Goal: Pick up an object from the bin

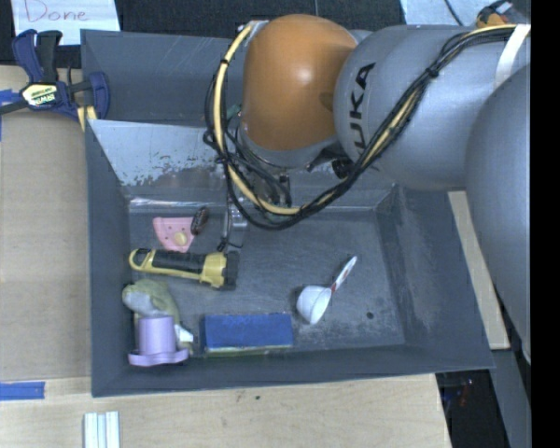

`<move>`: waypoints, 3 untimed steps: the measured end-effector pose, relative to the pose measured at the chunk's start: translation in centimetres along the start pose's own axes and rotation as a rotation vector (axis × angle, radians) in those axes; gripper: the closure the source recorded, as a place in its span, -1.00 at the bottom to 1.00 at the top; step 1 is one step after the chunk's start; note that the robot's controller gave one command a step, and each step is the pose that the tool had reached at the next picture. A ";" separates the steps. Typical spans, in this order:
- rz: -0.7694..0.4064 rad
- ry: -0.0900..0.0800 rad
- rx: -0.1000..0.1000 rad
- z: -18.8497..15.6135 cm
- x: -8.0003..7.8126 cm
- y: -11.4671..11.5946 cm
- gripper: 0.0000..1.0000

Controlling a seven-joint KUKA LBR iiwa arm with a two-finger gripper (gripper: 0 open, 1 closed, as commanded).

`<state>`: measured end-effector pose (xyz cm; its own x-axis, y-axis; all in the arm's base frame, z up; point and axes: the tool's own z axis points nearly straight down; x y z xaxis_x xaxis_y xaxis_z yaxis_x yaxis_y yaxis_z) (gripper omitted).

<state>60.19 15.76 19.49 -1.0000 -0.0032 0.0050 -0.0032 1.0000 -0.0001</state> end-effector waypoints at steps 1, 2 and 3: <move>0.004 -0.008 -0.001 -0.6 -0.2 -0.1 -1.00; 0.161 -0.008 -0.008 11.8 1.4 0.9 -1.00; 0.215 -0.020 -0.006 4.3 1.6 1.3 -1.00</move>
Offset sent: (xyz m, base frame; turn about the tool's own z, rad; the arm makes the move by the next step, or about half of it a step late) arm -0.0180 0.0069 -0.1249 0.1631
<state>58.58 17.06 15.24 -0.9776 0.2100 -0.0148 0.2099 0.9777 0.0072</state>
